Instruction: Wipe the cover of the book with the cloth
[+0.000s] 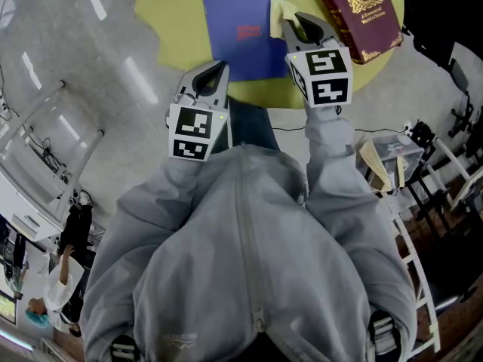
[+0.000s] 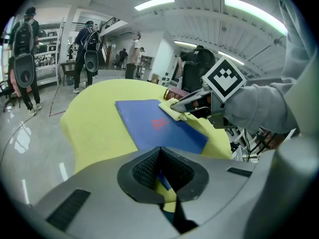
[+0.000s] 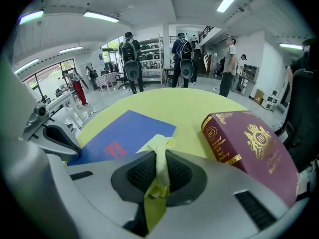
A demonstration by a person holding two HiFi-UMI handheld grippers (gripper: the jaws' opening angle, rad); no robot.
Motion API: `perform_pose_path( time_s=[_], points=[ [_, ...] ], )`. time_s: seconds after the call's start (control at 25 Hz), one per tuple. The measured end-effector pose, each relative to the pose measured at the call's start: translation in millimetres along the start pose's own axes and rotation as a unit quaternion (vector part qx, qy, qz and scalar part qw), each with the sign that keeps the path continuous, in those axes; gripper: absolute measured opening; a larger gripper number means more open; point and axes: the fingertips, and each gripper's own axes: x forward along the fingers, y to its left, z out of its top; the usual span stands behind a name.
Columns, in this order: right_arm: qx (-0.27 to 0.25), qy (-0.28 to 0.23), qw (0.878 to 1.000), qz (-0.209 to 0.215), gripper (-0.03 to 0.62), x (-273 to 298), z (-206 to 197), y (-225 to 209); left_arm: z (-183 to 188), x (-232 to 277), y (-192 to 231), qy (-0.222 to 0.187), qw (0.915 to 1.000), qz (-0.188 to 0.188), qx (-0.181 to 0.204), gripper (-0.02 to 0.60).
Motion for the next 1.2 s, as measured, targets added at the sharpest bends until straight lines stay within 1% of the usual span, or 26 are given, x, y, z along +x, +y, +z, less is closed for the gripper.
perform_pose_path(
  time_s=[0.16,0.36,0.6,0.72,0.8,0.92,1.08,1.2],
  points=[
    [0.001,0.009,1.0,-0.014,0.055,-3,-5,-7,0,-1,0,-0.001,1.0,0.002,0.001,0.018],
    [0.025,0.005,0.999,-0.034,0.055,-14,-6,-15,0,-3,0,-0.003,1.0,0.0,-0.002,0.018],
    [0.016,-0.023,0.999,-0.044,0.055,-40,8,-11,3,-6,0,-0.024,0.9995,-0.012,-0.019,0.018],
    [0.014,-0.042,0.998,-0.038,0.055,-52,20,-5,6,-13,-2,-0.024,0.9996,-0.014,-0.01,0.018],
    [0.013,-0.055,0.998,-0.033,0.055,-59,29,0,5,-16,-4,-0.021,0.9996,-0.017,-0.001,0.018],
    [0.005,-0.069,0.997,-0.016,0.055,-63,41,15,-2,-18,-7,-0.015,0.9997,-0.021,-0.002,0.018],
    [-0.007,-0.077,0.997,0.025,0.055,-62,50,49,-11,-17,-8,-0.004,0.9997,-0.023,-0.003,0.018],
    [-0.01,-0.074,0.995,0.066,0.055,-54,51,79,-18,-15,-8,0.008,0.9997,-0.023,-0.003,0.018]
  ],
)
